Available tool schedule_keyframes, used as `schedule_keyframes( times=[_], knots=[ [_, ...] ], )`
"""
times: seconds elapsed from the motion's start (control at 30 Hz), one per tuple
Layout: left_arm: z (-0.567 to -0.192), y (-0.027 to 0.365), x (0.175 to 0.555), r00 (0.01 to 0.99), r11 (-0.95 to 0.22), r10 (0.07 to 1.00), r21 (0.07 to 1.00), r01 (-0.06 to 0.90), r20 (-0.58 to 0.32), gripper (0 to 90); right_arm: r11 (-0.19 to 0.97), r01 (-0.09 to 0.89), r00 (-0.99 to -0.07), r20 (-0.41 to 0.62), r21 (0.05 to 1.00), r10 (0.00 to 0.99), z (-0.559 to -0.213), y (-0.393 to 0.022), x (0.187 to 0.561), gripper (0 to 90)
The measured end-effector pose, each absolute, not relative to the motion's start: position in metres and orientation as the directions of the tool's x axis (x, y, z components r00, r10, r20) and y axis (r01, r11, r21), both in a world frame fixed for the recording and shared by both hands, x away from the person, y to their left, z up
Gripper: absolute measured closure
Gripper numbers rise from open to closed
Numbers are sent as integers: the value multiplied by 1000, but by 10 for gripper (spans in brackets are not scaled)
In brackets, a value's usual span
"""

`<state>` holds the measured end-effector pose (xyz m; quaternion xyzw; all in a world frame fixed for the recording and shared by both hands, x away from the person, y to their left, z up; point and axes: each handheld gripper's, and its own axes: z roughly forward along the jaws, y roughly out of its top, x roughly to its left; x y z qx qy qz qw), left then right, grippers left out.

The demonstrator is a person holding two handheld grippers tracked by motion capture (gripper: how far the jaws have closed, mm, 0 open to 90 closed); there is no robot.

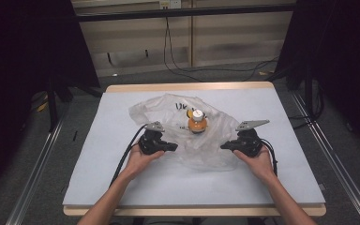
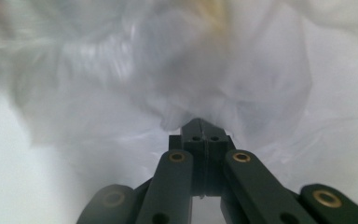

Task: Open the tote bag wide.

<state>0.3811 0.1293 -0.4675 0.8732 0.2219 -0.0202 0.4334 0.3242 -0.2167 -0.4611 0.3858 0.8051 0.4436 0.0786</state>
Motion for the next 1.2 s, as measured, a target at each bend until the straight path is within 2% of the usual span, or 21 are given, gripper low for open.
schedule_keyframes(
  times=[0.4, 0.57, 0.77, 1.2],
  knots=[
    [-432, 139, 349, 934, -470, 308, 824, 317, -183, 900, 264, 489, -713, 207, 831, 670, -434, -229, 290, 900],
    [-415, 136, 340, 939, -408, 290, 864, 294, -183, 900, 221, 463, -710, 209, 859, 673, -419, -235, 281, 900],
    [-388, 129, 344, 950, -367, 274, 898, 244, -147, 900, 197, 401, -730, 183, 895, 658, -389, -228, 291, 900],
    [-353, 110, 382, 941, -348, 307, 904, 247, -139, 900, 210, 336, -785, 150, 918, 601, -338, -191, 323, 900]
  ],
)
